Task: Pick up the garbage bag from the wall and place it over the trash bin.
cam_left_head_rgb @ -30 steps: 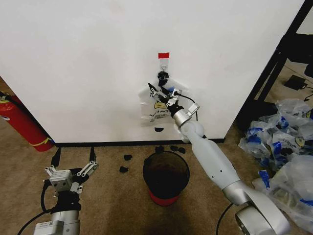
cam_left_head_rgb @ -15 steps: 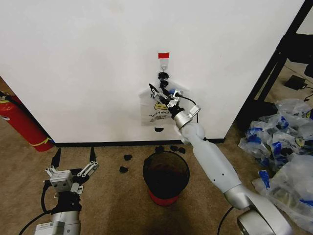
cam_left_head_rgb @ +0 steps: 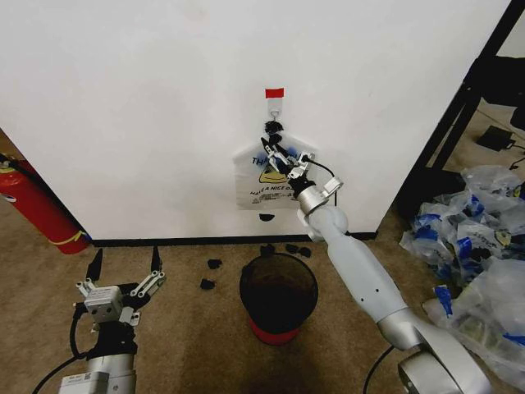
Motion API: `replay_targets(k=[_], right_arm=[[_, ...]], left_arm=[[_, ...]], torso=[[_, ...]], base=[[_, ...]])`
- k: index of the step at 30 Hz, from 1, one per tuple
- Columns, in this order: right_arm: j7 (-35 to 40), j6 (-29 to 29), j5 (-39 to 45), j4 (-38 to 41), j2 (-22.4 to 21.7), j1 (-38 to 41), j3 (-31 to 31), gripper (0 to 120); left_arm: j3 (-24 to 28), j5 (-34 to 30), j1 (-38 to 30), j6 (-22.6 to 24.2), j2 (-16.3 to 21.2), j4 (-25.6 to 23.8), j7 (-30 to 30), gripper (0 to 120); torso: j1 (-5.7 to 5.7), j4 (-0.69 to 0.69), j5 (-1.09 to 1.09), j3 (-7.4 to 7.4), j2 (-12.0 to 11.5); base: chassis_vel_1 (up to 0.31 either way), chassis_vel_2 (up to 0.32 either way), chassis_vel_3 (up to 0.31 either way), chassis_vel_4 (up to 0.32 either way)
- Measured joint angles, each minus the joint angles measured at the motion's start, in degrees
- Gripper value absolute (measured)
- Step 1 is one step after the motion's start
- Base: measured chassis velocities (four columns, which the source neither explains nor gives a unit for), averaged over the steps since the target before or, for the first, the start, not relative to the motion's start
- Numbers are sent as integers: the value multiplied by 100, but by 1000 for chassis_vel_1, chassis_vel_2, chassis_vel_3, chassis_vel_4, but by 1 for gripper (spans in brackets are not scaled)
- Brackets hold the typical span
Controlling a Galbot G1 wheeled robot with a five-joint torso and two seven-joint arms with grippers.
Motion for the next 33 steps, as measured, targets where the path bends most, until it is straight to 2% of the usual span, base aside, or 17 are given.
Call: replay_targets(k=[6,8,13,15,33], right_arm=[[-2,11,-28,-18,13,-12,4,36],[-2,19,-73,-78,15,-5,28,25],[-2,25,-103,-95,-18,0,51,12],[-2,26,-110,-59,-48,-31,52,1],[-43,28,-159,-14,-90,-100,94,0]], left_arm=[[-19,0,6,-20,4,1,0,100],[-23,0,9,-25,5,1,-1,100],[-16,0,13,-32,-3,2,-1,100],[0,7,12,-35,-9,5,-1,100],[-8,46,42,-60,19,-17,-2,100]], torso=[[0,0,0,0,0],[0,0,1,0,0],[0,0,0,0,0],[0,-1,0,0,0],[0,0,0,0,0]], base=[[0,0,0,0],[0,0,0,0],[0,0,0,0],[0,0,0,0],[0,0,0,0]])
